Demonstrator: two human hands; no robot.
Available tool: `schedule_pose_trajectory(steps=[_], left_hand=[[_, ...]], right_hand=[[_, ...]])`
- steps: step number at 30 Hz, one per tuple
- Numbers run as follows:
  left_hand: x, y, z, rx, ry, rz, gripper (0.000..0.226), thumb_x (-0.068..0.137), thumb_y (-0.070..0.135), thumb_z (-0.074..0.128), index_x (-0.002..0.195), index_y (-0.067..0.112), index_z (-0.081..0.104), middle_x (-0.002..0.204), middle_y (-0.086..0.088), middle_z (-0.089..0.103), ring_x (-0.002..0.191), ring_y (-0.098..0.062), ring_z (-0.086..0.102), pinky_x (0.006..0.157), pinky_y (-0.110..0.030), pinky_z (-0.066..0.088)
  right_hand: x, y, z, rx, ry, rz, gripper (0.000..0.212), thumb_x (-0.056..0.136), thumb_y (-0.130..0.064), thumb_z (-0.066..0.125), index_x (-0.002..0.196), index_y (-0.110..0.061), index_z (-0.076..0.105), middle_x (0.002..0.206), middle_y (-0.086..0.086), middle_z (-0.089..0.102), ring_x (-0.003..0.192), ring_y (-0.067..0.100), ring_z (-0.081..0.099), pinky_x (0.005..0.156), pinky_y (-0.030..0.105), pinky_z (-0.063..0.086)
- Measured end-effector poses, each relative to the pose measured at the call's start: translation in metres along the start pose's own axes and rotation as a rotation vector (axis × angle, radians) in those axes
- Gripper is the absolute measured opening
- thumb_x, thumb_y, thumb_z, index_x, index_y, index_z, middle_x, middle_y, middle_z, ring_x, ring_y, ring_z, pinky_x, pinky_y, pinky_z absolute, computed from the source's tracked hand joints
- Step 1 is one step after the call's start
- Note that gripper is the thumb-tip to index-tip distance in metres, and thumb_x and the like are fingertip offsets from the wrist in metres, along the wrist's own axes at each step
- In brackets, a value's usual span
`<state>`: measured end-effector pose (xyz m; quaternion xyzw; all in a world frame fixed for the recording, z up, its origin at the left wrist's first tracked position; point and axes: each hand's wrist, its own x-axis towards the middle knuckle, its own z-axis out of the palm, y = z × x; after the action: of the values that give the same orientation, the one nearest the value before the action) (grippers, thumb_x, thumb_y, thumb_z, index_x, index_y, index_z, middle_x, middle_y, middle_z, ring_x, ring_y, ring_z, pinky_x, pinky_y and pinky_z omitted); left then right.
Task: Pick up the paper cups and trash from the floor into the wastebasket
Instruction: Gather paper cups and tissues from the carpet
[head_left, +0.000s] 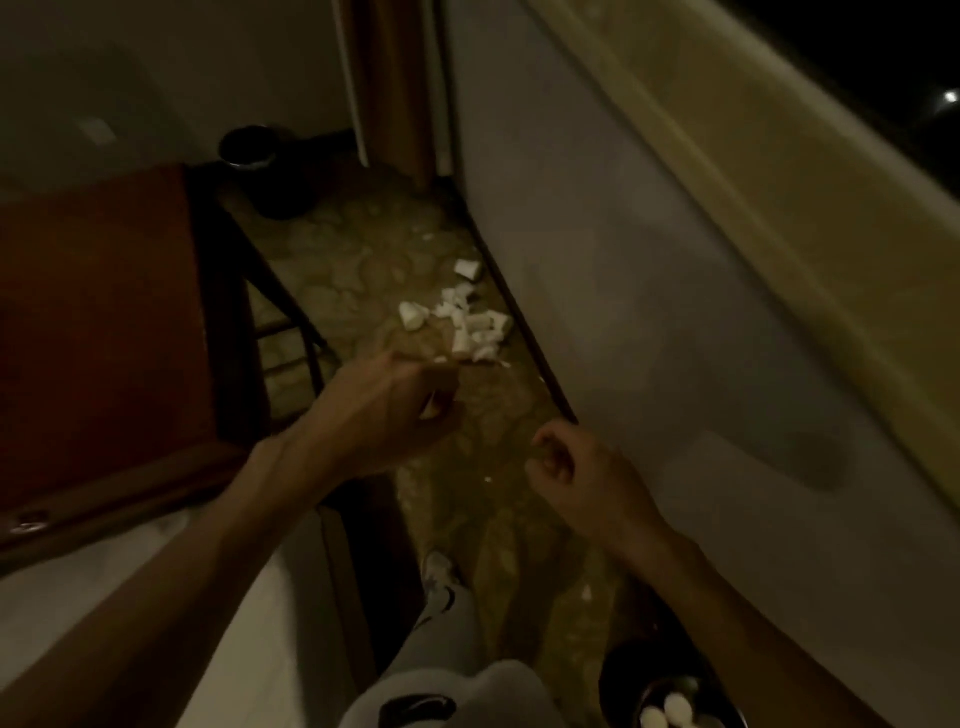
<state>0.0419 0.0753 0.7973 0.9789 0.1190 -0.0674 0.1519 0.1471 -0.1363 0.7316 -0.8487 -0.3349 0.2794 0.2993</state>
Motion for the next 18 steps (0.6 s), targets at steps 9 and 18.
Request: schedule_pose_trajectory(steps=[9,18], left_hand=[[0.050,-0.110,0.010,-0.425,0.046,-0.310,0.033,0.093,0.044,0.047,0.095,0.020,0.070,0.082,0.007,0.067,0.069,-0.004,0.062,0.067,-0.036,0.056],[0.194,-0.173,0.043,-0.604,0.026,-0.406,0.017,0.097,0.036,0.058,0.081,0.038,0.058,0.074,0.013,0.060,0.067,-0.001,0.060,0.060,-0.024,0.050]], right_hand=[[0.145,-0.047,0.013,-0.033,-0.116,-0.027,0.010,0.091,-0.033,0.063,0.092,-0.031,0.053,0.086,-0.015,0.058,0.079,0.005,0.057,0.065,0.022,0.045],[0.310,-0.018,0.007,-0.014,-0.309,0.055,0.010,0.095,-0.027,0.061,0.101,-0.028,0.054,0.091,-0.011,0.058,0.079,-0.003,0.053,0.055,0.007,0.039]])
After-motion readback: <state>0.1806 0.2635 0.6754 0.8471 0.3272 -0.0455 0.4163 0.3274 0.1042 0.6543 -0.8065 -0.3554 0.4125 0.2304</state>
